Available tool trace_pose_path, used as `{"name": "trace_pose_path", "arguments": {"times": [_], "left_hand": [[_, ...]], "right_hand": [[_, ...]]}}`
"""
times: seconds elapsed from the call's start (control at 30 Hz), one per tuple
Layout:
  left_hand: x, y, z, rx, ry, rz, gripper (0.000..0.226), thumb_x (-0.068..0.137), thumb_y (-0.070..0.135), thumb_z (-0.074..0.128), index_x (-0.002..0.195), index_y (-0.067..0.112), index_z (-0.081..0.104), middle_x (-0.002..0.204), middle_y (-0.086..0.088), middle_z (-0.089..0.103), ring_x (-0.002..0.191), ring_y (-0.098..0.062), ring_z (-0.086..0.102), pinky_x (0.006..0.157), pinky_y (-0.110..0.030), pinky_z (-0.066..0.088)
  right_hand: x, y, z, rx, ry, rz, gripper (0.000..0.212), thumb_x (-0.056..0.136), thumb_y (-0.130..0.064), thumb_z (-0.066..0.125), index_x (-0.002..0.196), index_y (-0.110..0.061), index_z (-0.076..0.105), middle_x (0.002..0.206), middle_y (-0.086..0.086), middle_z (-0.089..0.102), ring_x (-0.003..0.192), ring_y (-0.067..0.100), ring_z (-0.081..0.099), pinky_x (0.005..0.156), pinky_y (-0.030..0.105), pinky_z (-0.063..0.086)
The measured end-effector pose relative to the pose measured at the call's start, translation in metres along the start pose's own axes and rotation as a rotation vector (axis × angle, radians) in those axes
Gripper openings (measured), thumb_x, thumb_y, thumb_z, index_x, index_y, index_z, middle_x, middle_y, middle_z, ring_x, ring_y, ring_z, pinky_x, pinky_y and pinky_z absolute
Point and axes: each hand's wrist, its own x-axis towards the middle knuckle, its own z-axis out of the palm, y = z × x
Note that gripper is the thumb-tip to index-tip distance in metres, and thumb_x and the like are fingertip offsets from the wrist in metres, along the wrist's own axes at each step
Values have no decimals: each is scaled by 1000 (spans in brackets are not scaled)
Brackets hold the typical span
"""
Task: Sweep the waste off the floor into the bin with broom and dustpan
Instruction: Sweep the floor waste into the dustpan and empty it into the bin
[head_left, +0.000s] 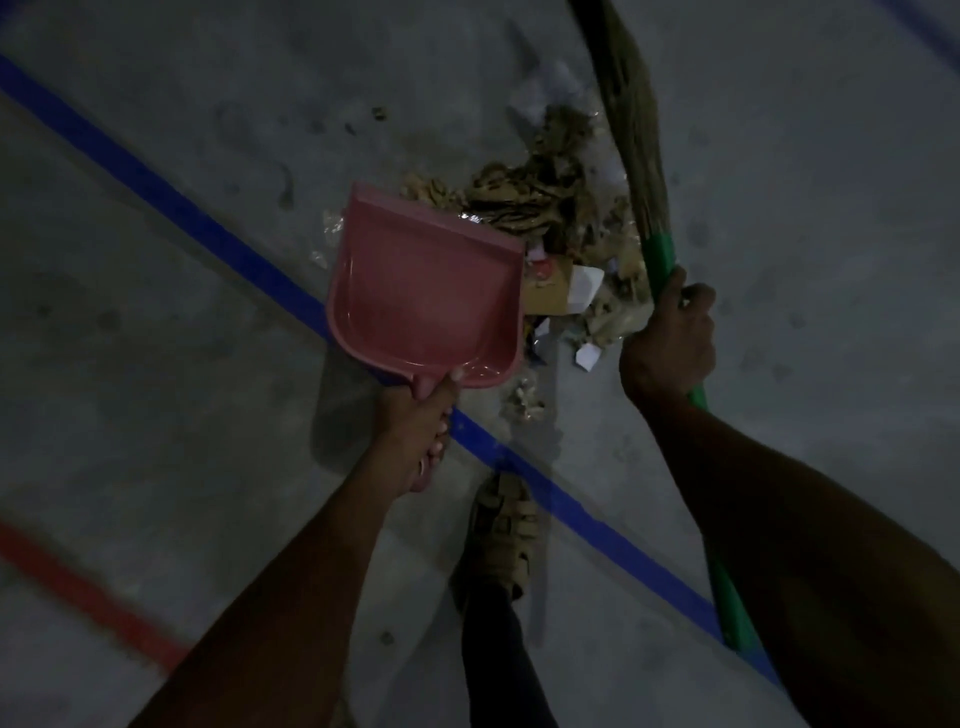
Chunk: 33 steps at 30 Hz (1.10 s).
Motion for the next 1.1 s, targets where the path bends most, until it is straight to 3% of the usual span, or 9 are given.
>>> {"name": "trace_pose_path", "arguments": {"times": [0.2, 0.43, 0.6, 0.73, 0.97, 1.1], "left_hand": [[29, 20, 50, 128, -28, 15, 41, 91, 43, 73, 78, 8, 57, 50, 1, 48, 34, -9, 38, 38, -22, 33], [35, -22, 49, 265, 20, -34, 39, 93, 40, 71, 80, 6, 56, 53, -1, 47, 32, -8, 36, 35, -18, 29], [29, -62, 29, 199, 26, -55, 40, 91, 40, 75, 67, 14, 54, 54, -9, 43, 36, -15, 33, 47, -21, 30], [24, -81, 10, 190, 39, -98, 50, 90, 41, 76, 48, 23, 55, 54, -10, 42, 39, -15, 33, 51, -26, 30], [17, -92, -10, 132, 20, -71, 47, 91, 40, 74, 52, 23, 55, 53, -9, 42, 38, -15, 34, 51, -24, 31], [9, -92, -16, 105, -5, -27, 40, 93, 38, 73, 60, 22, 55, 54, -9, 40, 37, -15, 32, 48, -21, 31]], "right_hand": [[75, 25, 11, -108, -136, -53, 47, 90, -5, 57, 136, -10, 45, 131, 13, 45, 92, 40, 56, 61, 40, 37], [12, 87, 46, 49, -260, -210, 65, 76, -5, 66, 136, -16, 44, 132, 6, 42, 85, 32, 57, 54, 37, 49], [-56, 115, 59, 128, -319, -221, 68, 80, -12, 68, 142, -22, 41, 141, 0, 40, 89, 23, 57, 52, 33, 50], [-88, 123, 64, 186, -245, -138, 63, 83, -14, 66, 142, -23, 44, 140, -1, 42, 87, 24, 59, 49, 31, 48], [-99, 121, 67, 310, -37, 87, 59, 88, -9, 61, 144, -20, 43, 141, 0, 41, 86, 24, 61, 55, 37, 53], [-98, 125, 65, 282, -67, 243, 68, 85, -7, 61, 147, -20, 38, 144, 2, 36, 93, 26, 61, 62, 40, 56]]}}
